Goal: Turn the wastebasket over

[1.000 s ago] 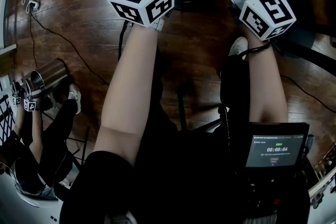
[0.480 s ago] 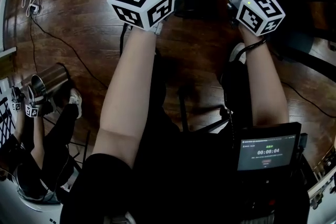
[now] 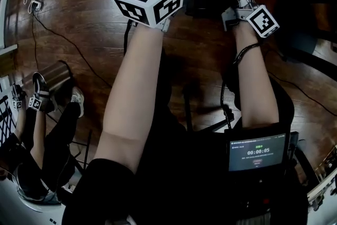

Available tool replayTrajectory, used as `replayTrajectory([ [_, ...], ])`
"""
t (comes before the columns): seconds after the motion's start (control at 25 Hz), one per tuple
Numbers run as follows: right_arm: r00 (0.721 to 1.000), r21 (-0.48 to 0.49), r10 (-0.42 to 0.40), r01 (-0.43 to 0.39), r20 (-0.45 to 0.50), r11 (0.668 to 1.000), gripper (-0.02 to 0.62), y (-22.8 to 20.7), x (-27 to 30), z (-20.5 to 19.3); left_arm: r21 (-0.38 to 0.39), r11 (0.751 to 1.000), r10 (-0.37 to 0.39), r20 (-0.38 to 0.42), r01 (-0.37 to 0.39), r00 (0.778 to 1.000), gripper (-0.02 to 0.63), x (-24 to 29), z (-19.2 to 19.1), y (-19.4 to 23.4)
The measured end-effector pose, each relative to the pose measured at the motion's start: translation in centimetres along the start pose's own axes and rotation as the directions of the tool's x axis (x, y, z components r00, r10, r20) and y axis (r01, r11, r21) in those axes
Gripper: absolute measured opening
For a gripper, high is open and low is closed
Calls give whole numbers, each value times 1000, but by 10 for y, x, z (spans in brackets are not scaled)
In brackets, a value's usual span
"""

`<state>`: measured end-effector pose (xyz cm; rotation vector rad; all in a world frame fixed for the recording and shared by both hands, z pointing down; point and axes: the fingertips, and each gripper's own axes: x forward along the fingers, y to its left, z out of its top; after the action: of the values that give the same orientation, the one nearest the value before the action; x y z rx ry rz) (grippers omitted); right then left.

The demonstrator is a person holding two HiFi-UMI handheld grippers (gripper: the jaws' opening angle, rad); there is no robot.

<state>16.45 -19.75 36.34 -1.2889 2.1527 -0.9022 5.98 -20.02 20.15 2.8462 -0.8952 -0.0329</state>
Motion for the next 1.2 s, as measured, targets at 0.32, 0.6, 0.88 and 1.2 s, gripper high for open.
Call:
replayTrajectory([
  [0.32, 949, 502, -197, 49, 246, 863, 21, -71, -46, -56, -5, 1000, -3, 19, 3, 1000, 3, -13, 1, 1],
  [0.6, 932, 586, -281, 98, 230, 804, 27, -92, -62, -104, -26, 1000, -1, 36, 2, 999, 3, -16, 7, 5],
  [0.88, 920, 626, -361, 193, 153, 756, 83, -110, -98, -158, -48, 999, -22, 33, 23, 999, 3, -11, 2, 0],
  [1.2, 903, 669, -425, 277, 65, 690, 191, -130, -110, -215, -50, 999, -4, 41, 6, 999, 3, -18, 6, 6],
])
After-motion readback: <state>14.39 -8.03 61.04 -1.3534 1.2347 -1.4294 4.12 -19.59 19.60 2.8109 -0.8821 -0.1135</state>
